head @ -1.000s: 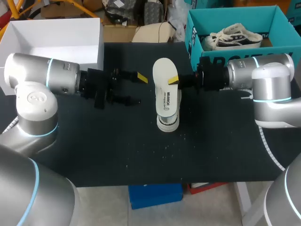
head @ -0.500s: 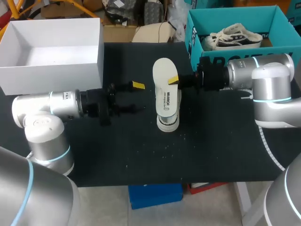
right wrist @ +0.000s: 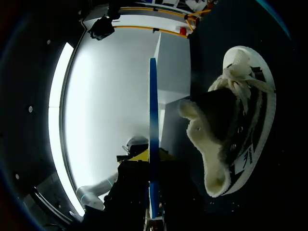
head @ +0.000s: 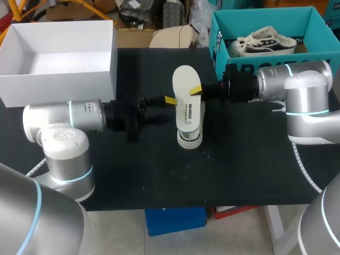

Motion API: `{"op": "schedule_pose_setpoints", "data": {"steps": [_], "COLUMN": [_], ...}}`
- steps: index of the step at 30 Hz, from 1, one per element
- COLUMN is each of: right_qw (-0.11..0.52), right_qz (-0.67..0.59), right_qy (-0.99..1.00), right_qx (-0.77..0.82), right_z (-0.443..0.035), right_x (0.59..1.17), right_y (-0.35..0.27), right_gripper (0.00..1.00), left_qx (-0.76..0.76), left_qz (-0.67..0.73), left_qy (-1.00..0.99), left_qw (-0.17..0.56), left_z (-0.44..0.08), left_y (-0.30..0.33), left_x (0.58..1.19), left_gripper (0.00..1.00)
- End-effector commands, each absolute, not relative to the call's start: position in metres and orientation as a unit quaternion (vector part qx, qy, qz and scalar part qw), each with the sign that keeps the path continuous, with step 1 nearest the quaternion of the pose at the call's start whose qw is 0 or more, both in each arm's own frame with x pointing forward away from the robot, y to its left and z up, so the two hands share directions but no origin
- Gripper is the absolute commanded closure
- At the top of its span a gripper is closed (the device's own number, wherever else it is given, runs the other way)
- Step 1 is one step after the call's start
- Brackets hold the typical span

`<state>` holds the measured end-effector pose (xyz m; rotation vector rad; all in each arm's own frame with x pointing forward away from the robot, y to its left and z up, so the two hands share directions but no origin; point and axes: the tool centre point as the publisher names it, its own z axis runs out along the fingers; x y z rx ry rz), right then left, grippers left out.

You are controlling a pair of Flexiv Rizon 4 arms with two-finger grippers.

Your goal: Take the shoe out of the shoebox, open the shoe tongue, remove and reinsert the insole, then place the shoe into the shoebox

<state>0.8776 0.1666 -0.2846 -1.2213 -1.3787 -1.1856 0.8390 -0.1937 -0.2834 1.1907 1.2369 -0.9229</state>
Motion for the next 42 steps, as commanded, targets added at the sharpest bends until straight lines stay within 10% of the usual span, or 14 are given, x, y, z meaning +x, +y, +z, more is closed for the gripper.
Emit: {"op": "schedule_pose_setpoints", "data": {"steps": [1,18,26,32,33,34,42], "right_qw": [0.457,0.457,0.457,0.458,0.459,0.459,0.418], "right_qz": [-0.481,-0.481,-0.481,-0.49,-0.494,-0.503,-0.505], "right_qy": [-0.56,-0.56,-0.56,-0.554,-0.551,-0.546,-0.567], "right_qx": [-0.497,-0.497,-0.497,-0.494,-0.492,-0.489,-0.499], "right_z": [-0.284,-0.284,-0.284,-0.283,-0.281,-0.28,-0.275], "right_x": [0.878,0.878,0.878,0.877,0.877,0.877,0.865], "right_y": [0.167,0.167,0.167,0.166,0.165,0.163,0.135], "right_gripper": [1.0,1.0,1.0,1.0,0.72,0.0,0.0], "left_qx": [0.509,0.525,0.524,0.523,0.524,0.524,0.516], "left_qz": [-0.399,-0.41,-0.413,-0.408,-0.408,-0.409,-0.395], "left_qy": [0.516,0.496,0.487,0.479,0.478,0.48,0.547], "left_qw": [0.562,0.557,0.565,0.575,0.575,0.573,0.527], "left_z": [-0.293,-0.291,-0.289,-0.284,-0.284,-0.284,-0.289], "left_y": [-0.211,-0.241,-0.246,-0.249,-0.249,-0.248,-0.233], "left_x": [0.857,0.879,0.881,0.877,0.876,0.875,0.848], "left_gripper": [0.43,0.66,1.0,1.0,1.0,1.0,1.0]}}
